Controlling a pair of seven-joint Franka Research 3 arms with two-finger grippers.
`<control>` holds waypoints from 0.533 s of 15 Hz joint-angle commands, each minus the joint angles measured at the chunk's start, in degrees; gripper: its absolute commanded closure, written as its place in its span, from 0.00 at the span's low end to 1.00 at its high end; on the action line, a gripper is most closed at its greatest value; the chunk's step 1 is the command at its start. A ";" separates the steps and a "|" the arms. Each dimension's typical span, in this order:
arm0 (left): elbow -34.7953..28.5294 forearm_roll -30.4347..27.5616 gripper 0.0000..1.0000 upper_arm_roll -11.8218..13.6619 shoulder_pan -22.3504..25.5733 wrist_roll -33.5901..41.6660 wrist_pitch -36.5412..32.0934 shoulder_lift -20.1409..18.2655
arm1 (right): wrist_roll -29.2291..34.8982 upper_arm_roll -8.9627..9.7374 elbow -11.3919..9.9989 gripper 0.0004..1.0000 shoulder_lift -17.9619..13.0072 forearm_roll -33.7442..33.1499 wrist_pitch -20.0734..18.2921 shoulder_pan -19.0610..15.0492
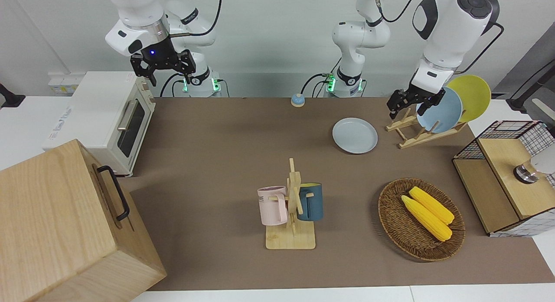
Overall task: Pick gray plate from table and place it on lower plate rack with left arm
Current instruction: 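Move the left gripper toward the gray plate's edge nearest the robot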
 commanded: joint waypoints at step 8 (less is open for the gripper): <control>-7.14 -1.58 0.00 0.53 -0.14 1.00 2.12 -0.66 | -0.19 0.38 0.35 0.01 -0.27 0.20 -0.87 -0.85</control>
